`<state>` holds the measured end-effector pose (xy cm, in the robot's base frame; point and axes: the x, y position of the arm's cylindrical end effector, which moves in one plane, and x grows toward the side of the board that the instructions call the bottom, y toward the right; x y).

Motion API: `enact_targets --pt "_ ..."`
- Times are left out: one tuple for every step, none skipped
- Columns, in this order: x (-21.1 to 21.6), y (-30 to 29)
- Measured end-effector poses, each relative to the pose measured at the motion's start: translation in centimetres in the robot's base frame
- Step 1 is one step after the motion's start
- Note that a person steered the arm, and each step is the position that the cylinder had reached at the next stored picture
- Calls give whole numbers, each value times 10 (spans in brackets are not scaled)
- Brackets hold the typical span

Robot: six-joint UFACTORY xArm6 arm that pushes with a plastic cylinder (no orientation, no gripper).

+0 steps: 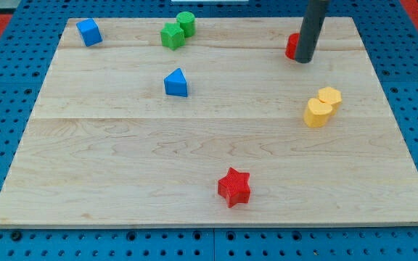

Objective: Keep the arm to the right of the green circle

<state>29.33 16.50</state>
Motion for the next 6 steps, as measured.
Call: enact_targets --pt "-6 0" --pt "-12 0" --pt "-14 4" --pt "-14 -21" --pt "-14 -51" --pt "-14 -70"
